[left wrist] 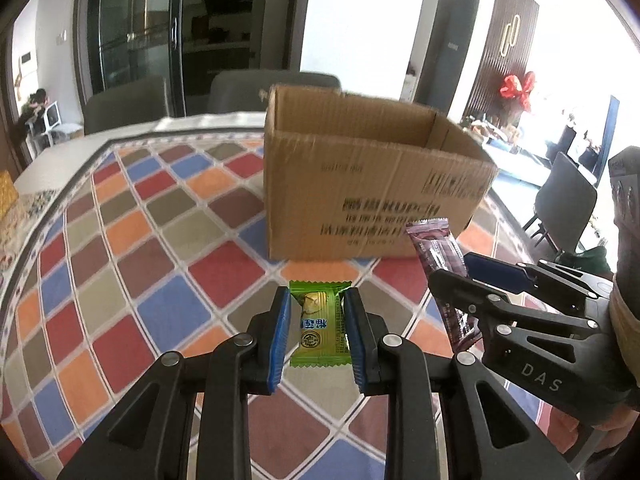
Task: Organize snacks
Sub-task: 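Carry the green candy and purple bar into the box and open both tools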
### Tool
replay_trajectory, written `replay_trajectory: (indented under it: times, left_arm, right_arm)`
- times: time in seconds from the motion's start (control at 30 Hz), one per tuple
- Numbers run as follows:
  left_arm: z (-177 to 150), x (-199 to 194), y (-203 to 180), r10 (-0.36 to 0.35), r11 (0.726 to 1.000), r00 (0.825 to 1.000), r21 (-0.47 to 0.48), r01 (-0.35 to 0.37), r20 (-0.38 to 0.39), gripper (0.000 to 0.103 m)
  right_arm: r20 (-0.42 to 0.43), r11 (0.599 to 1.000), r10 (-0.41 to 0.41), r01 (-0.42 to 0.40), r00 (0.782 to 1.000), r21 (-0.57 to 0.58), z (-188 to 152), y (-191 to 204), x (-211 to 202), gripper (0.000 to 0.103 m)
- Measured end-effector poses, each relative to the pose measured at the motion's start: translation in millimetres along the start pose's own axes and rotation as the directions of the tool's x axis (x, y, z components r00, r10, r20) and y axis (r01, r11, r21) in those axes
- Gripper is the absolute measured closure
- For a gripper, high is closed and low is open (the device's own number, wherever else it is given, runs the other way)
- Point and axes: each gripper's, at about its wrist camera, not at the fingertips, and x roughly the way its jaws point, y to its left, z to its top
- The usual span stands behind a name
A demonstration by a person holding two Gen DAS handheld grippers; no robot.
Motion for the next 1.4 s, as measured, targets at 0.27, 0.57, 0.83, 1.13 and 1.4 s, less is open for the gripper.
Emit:
replay_trajectory:
  times: [0.27, 0.57, 0.83, 1.13, 1.4]
  left_arm:
    - [33.2, -9.4, -9.3, -0.001, 0.999, 0.997, 0.034, -0.002, 0.072, 0.076]
    - [71.1, -12.3, -15.6, 0.005, 0.998, 0.991, 0.057, -0.013, 0.132, 0.076]
    - [99.1, -2.9, -19.9, 0.0, 0.997, 0.99, 0.07, -0.01, 0.142, 0.076]
    - [121.6, 24.2, -16.7, -0.005, 0.998, 0.994, 0.068, -0.002, 0.106, 0.076]
    - [140.1, 48.4, -15.6, -0.014, 0.997, 0.998, 0.072, 0.009, 0.065, 0.075]
  right_arm:
    - [0.095, 0.999, -0.019, 0.015, 0.995, 0.043, 26.7, -9.6, -22.6, 0.065]
    - [0.172, 0.997, -0.051, 0.04, 0.984, 0.067, 59.5, -21.8, -38.5, 0.065]
    - [0.209, 0.996, -0.072, 0.058, 0.975, 0.072, 85.4, -29.3, -42.6, 0.065]
    - [0.209, 0.994, -0.096, 0.083, 0.973, 0.068, 110.1, -39.5, -30.1, 0.065]
    - [0.18, 0.993, -0.108, 0.096, 0.978, 0.07, 120.5, -48.8, -11.6, 0.065]
